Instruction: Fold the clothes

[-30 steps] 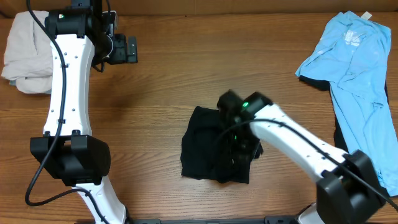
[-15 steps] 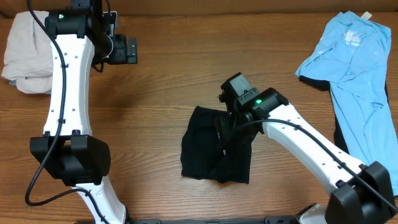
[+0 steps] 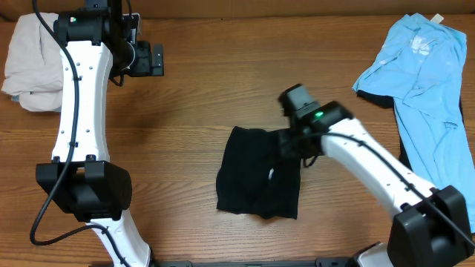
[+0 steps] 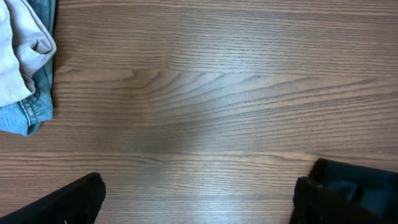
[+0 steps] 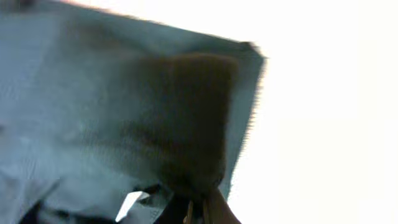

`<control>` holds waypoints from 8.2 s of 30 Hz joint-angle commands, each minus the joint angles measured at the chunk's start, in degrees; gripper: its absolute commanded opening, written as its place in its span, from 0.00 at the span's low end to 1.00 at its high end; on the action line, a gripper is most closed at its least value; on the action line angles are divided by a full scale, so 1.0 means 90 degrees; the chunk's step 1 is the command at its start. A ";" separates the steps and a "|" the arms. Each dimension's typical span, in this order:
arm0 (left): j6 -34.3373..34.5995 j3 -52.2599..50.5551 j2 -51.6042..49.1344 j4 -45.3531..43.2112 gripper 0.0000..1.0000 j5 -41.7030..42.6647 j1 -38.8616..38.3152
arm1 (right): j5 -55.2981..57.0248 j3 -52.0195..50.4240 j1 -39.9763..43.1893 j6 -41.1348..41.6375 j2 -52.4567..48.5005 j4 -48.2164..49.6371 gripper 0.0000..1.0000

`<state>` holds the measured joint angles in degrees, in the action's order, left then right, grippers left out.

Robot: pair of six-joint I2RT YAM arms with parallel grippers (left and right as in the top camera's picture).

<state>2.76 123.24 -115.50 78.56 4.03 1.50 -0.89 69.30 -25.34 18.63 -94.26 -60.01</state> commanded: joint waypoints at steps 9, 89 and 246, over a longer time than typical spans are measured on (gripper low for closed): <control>-0.0121 -0.0029 0.0046 -0.0056 1.00 0.0010 -0.0002 | -0.0634 0.0206 0.1540 -0.1013 -0.0731 0.0576 0.09; -0.1059 -0.1751 -0.0109 -0.0265 1.00 0.1027 -0.2684 | -0.1343 0.0639 0.2934 0.0423 0.0794 -0.0789 1.00; -0.0775 0.1207 -0.1416 -0.4456 0.04 -0.2149 0.3235 | -0.1770 0.0641 0.4532 -0.0627 0.0792 -0.0532 1.00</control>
<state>-7.60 133.40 -123.59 39.77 -19.51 31.55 -16.34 74.67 15.55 13.45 -88.25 -65.12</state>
